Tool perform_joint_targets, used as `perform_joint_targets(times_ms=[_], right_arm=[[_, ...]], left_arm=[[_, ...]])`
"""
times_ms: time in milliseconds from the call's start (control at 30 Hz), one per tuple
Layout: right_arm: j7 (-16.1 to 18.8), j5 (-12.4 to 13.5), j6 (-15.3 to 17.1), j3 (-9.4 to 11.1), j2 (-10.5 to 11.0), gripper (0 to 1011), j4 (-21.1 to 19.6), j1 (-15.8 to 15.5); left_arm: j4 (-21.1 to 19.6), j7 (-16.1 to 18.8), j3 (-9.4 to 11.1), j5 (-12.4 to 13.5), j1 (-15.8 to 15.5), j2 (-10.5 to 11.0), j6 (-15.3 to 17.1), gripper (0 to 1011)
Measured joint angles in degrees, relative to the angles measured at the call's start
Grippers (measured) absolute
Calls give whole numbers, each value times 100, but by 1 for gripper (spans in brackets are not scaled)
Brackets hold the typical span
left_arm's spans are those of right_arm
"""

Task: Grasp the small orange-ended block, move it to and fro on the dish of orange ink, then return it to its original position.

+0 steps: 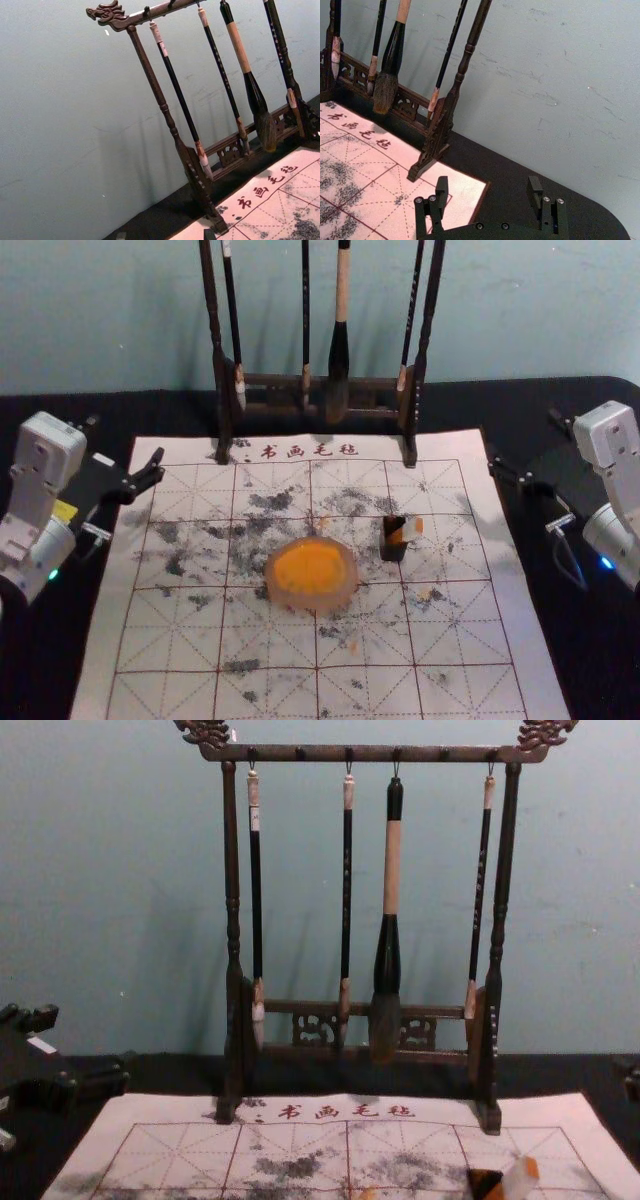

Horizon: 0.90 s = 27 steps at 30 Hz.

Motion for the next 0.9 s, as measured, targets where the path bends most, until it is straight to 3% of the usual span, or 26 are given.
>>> perform_joint_targets(times_ms=[900], right_arm=[[0, 0, 0, 0, 0, 1003, 0, 0]], left_arm=[[0, 0, 0, 0, 0, 0, 0, 1001]])
